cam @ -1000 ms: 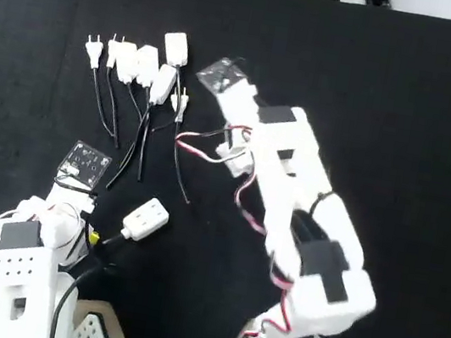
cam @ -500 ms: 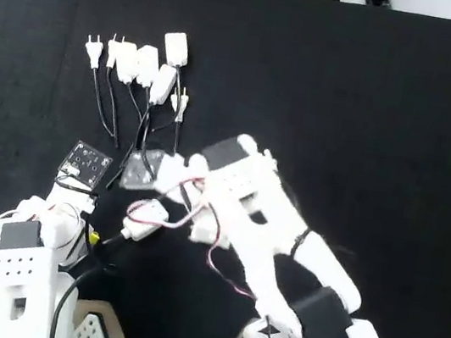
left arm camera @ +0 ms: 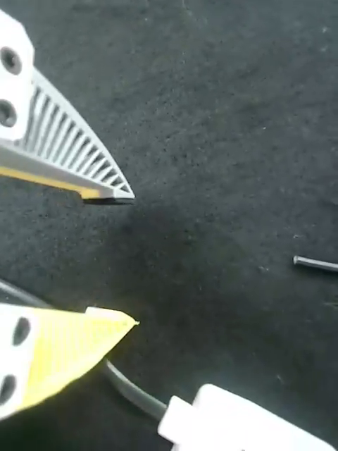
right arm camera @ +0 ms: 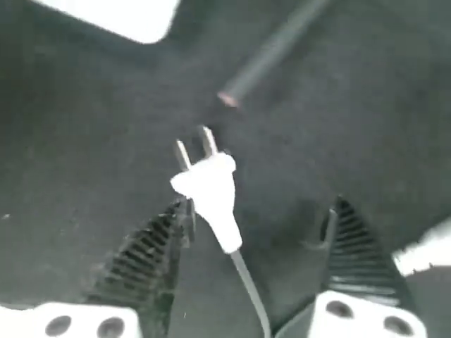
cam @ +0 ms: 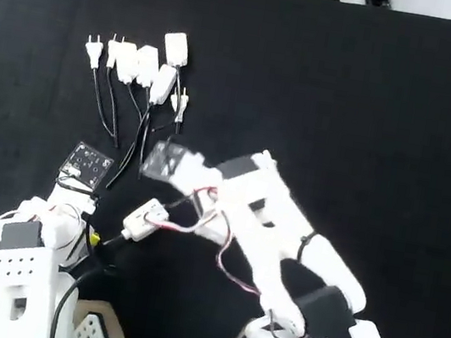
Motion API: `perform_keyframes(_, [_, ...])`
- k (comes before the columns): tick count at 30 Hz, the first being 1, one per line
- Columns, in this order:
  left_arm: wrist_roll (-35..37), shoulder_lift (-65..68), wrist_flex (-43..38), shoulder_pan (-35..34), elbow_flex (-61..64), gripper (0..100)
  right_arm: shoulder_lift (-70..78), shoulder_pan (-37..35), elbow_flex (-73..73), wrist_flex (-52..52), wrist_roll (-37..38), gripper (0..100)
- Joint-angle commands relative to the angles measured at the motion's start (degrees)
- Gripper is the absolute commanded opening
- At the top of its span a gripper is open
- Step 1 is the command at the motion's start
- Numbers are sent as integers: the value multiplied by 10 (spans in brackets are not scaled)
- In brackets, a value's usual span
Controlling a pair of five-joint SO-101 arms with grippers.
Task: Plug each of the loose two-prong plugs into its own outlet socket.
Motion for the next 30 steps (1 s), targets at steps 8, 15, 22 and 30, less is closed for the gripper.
perform_keyframes(8, [-3,-4,-5,7,0,252,-139,40,-96,114,-217,294])
perform_keyframes(15, [-3,-4,-5,7,0,252,-260,43,14,129,-491,294])
perform_keyframes(22, [-3,-4,-8,7,0,252,-273,49,145,-66,-704,296])
perform_keyframes(30, [-3,-4,-8,7,0,252,-197,67,240,-227,-781,297])
